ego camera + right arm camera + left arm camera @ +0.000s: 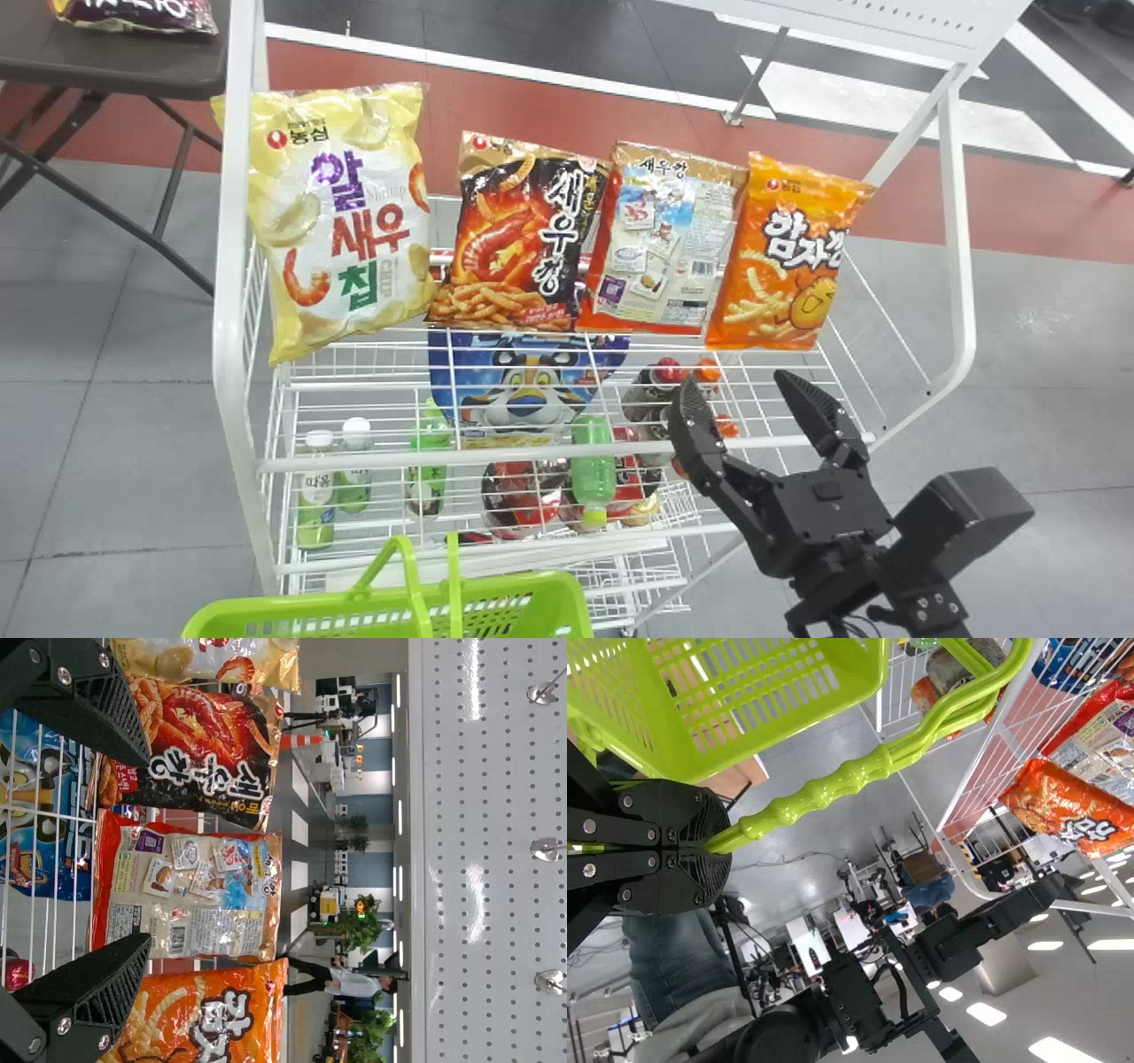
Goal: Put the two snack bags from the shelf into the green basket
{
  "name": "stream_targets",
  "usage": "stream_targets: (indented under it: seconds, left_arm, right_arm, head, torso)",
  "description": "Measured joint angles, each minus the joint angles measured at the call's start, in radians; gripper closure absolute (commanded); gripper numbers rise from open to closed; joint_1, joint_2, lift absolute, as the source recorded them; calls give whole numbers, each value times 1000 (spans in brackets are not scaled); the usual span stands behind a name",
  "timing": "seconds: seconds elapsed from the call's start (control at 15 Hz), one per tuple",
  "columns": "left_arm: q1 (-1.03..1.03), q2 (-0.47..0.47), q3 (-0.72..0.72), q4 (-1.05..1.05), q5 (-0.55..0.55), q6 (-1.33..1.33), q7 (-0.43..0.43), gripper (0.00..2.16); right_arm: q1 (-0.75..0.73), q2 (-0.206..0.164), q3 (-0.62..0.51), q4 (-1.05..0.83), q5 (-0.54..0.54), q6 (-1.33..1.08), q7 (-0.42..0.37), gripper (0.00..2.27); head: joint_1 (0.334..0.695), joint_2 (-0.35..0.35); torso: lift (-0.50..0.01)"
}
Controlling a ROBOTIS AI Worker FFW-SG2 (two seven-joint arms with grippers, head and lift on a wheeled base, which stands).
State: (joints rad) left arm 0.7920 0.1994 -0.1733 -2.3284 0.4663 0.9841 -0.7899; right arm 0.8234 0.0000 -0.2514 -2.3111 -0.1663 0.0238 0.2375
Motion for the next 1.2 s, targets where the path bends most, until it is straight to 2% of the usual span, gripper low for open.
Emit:
stream_targets:
  seconds: [0.8, 1.0, 1.2]
  left_arm:
    - [1, 1, -1, -1, 0, 1, 0, 1814]
    - [3, 4, -4, -3, -2, 6, 3, 1814]
    - [11, 7, -4, -3, -8, 10, 5, 1814]
  right_arm:
    - [-5, 0, 56, -2, -2, 21, -22, 120]
    - [-72, 0, 96, 31, 29, 72, -53, 124]
    - [-204, 0, 163, 116, 79, 149, -78, 124]
  head:
    - [695, -350]
    - [695, -350]
    - [695, -350]
  torso:
    - [-11]
    - [-11]
    - [-11]
